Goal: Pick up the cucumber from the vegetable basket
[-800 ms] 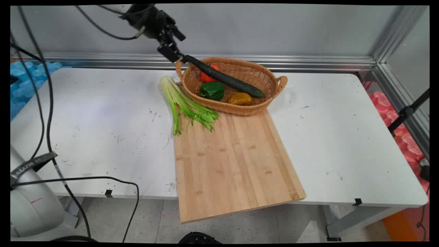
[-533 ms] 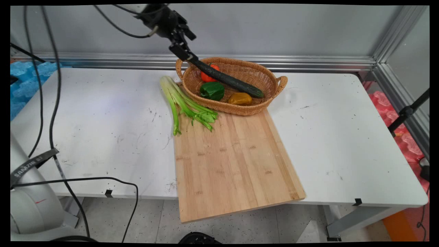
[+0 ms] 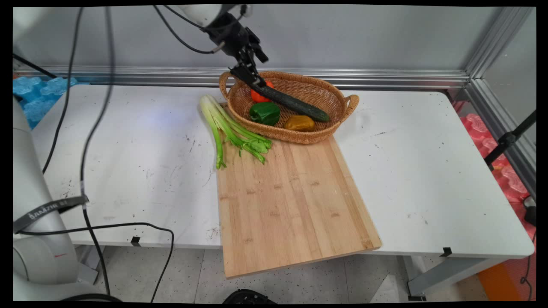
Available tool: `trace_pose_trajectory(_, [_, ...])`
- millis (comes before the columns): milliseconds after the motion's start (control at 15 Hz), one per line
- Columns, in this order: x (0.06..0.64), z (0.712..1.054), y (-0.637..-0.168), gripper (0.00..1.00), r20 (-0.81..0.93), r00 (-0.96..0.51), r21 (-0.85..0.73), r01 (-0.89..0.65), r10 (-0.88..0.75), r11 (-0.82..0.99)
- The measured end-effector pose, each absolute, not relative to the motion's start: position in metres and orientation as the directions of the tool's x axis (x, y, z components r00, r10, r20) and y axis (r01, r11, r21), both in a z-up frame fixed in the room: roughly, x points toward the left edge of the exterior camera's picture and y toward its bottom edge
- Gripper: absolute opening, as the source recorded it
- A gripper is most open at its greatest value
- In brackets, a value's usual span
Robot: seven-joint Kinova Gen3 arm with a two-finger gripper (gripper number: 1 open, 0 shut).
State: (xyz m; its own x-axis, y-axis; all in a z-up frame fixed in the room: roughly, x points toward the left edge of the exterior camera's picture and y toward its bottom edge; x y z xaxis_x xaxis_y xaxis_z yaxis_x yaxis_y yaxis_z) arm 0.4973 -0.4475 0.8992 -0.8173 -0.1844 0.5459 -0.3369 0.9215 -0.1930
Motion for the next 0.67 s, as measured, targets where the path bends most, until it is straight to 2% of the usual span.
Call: trace_pose_trajectory(667, [0.469,0.851,-0.505,1.00,0.516,-0.849,-0.115,-0.196,-0.110,0.974])
